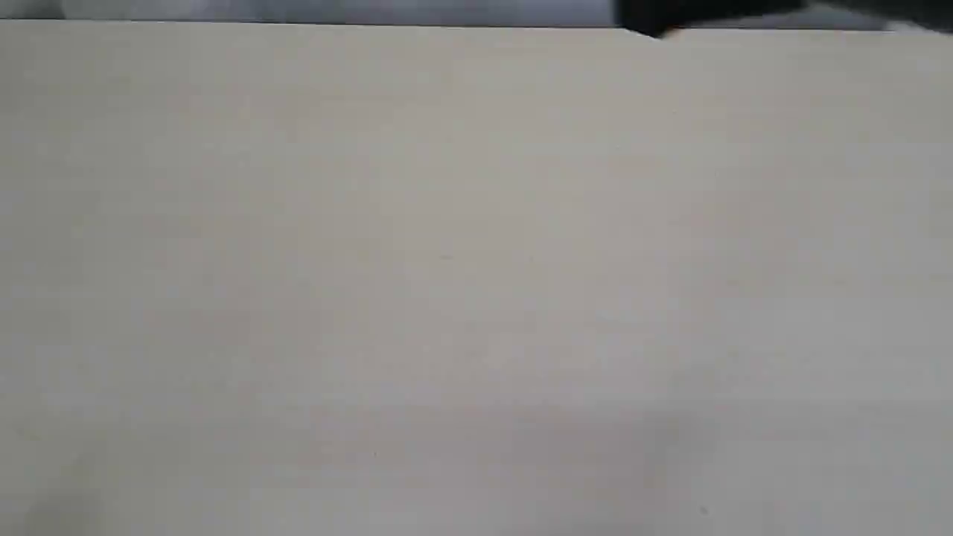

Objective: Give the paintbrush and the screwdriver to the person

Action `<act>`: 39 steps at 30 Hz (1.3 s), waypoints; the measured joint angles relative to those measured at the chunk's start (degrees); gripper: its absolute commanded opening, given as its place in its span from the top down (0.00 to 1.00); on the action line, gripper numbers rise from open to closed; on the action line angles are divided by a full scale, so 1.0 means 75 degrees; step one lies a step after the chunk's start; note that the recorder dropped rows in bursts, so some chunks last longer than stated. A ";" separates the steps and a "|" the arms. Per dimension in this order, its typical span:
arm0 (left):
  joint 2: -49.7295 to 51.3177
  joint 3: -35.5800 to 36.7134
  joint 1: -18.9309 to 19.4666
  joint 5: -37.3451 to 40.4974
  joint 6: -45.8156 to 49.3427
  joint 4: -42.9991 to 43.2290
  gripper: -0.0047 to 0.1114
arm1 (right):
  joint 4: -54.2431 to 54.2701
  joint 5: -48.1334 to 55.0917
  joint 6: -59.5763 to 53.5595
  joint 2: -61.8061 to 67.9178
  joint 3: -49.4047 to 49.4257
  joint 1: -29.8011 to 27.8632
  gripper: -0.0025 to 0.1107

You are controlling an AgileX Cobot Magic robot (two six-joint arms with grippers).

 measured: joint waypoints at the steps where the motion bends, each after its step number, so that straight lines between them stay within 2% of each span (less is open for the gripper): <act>1: 0.0000 0.0000 0.0000 0.0000 0.0000 0.0000 0.96 | 0.0026 -0.0172 0.0000 -0.0424 0.0477 -0.0279 0.94; 3: 0.0000 0.0000 0.0000 0.0000 0.0000 0.0000 0.96 | 0.0051 -0.0484 0.0000 -0.1227 0.1406 -0.1091 0.94; 9: 0.0000 0.0000 0.0000 0.0000 0.0000 0.0000 0.96 | 0.0078 -0.0707 -0.0014 -0.3087 0.2999 -0.2968 0.94; 16: 0.0000 0.0000 0.0000 0.0000 0.0000 0.0000 0.96 | 0.0187 -0.0784 -0.0006 -0.5191 0.4235 -0.4661 0.94; 20: 0.0000 0.0000 0.0000 0.0000 0.0000 0.0000 0.96 | 0.0216 -0.0784 0.0083 -0.6024 0.4912 -0.5035 0.94; 28: 0.0000 0.0000 0.0000 0.0000 0.0000 0.0000 0.96 | 0.0216 -0.0582 0.0401 -0.7173 0.6126 -0.5085 0.94; 39: 0.0000 0.0000 0.0000 0.0000 0.0000 0.0000 0.96 | 0.0216 -0.0161 0.0471 -0.7648 0.6270 -0.5085 0.94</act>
